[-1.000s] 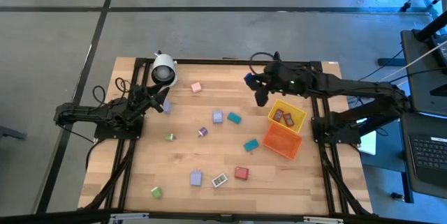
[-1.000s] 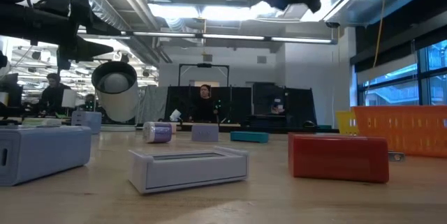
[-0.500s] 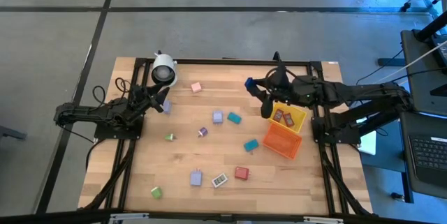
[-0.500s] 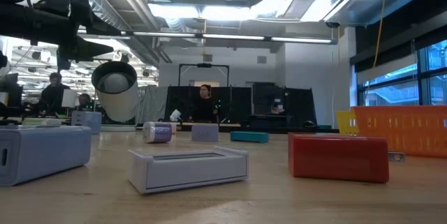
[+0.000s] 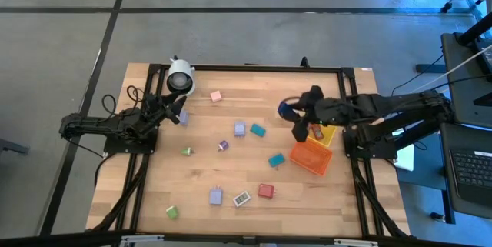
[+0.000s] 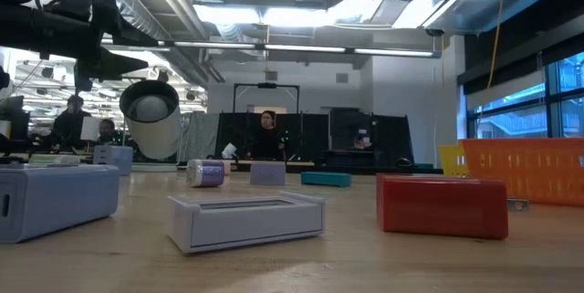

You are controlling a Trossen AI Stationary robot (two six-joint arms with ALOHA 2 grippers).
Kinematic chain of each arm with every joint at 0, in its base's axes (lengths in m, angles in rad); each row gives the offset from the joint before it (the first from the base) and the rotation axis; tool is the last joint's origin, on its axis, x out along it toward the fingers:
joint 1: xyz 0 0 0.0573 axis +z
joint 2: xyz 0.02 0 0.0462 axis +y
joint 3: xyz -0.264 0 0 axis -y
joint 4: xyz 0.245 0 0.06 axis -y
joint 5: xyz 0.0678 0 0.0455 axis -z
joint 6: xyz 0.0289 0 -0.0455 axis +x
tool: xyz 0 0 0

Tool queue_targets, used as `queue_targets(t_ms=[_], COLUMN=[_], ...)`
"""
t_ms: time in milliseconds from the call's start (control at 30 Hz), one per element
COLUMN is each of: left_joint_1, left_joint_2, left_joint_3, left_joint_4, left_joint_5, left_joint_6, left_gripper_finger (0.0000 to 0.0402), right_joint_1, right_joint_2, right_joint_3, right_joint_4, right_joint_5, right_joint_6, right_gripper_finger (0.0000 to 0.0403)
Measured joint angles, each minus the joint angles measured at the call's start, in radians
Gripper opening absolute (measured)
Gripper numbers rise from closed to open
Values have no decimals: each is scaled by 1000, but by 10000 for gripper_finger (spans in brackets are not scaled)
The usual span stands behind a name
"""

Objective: Pick & Place Office items
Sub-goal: Put the blue digital timer into the yellow basket

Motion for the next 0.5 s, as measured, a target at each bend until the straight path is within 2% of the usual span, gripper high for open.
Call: queue_targets(t_ms=[233,500], left_joint_1=[0,0], left_joint_2=[0,0], left_joint_3=[0,0], left_joint_4=[0,0], left_joint_5=[0,0], left_joint_6=[0,0], left_gripper_finger=[251,251], right_joint_1=[60,97], right_joint_2=[-5,-10], right_joint_3=[-6,-202], right_joint_4=[-297,-346], right_joint_5=[0,7], right_joint_6=[204,361], right_gripper_finger=[156,156])
